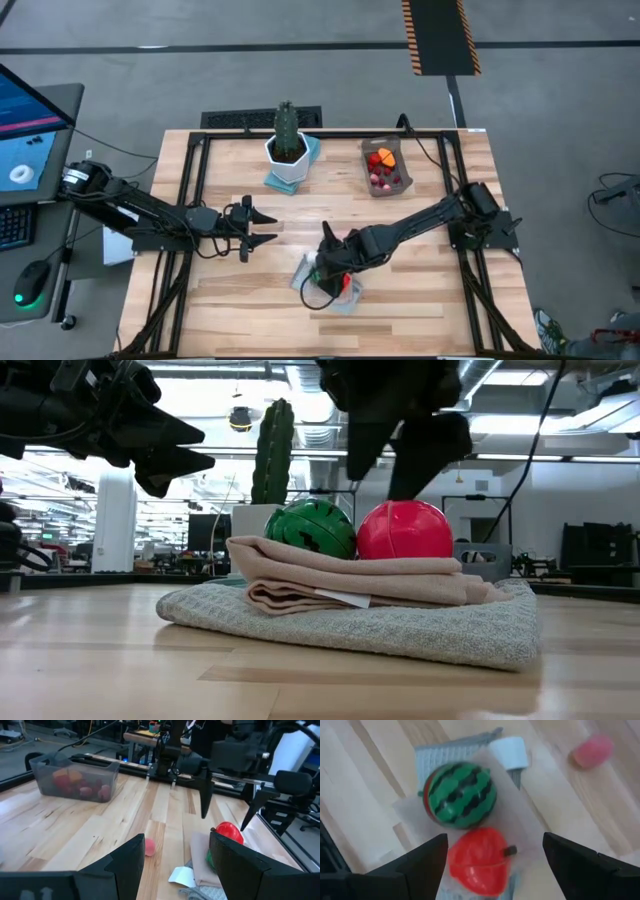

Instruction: Pick and placing Produce into tupperware

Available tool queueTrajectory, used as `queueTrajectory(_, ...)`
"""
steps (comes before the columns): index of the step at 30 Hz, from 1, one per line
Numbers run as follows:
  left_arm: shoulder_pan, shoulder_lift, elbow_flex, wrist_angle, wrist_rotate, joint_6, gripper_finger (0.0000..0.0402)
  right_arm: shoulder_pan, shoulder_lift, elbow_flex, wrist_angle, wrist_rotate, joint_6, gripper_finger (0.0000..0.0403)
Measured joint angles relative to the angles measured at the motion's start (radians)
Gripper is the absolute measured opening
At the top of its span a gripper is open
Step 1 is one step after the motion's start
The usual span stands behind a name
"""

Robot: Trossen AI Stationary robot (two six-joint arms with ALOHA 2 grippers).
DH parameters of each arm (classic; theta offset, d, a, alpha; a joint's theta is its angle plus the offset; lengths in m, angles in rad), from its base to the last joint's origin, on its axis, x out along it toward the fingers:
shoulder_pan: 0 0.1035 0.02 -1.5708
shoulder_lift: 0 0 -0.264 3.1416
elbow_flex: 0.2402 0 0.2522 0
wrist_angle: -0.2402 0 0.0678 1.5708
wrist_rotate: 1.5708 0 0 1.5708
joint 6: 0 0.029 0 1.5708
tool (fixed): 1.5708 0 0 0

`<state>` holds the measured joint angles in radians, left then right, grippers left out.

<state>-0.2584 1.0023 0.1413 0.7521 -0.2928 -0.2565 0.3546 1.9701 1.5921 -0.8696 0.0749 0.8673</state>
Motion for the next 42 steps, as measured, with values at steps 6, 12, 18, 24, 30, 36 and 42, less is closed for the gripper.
queueTrajectory(6,0.000,0.000,0.000,0.000,0.000,0.000,0.0213,0.029,0.000,0.000,-0.079,-0.037,0.068,0.0352)
queueTrajectory(12,0.000,0.000,0.000,0.001,0.001,0.000,0.0213,0.043,0.000,0.000,-0.057,-0.035,0.088,0.0352)
queueTrajectory(18,0.000,0.000,0.000,0.001,0.001,0.000,0.0213,0.058,0.035,0.000,-0.036,-0.060,0.096,0.0353)
queueTrajectory(24,0.000,0.000,0.000,-0.001,0.001,0.000,0.0213,0.058,0.067,-0.004,-0.014,-0.072,0.071,0.0353)
queueTrajectory(30,0.000,0.000,0.000,-0.004,0.002,0.000,0.0213,0.058,0.102,-0.001,0.039,-0.088,0.052,0.0353)
queueTrajectory(36,0.000,0.000,-0.001,0.001,0.002,0.000,0.0213,0.057,0.123,0.001,0.057,-0.096,0.050,0.0353)
queueTrajectory(42,0.000,0.000,-0.001,-0.002,0.002,0.000,0.0213,0.053,0.131,-0.001,0.052,-0.101,0.050,0.0344)
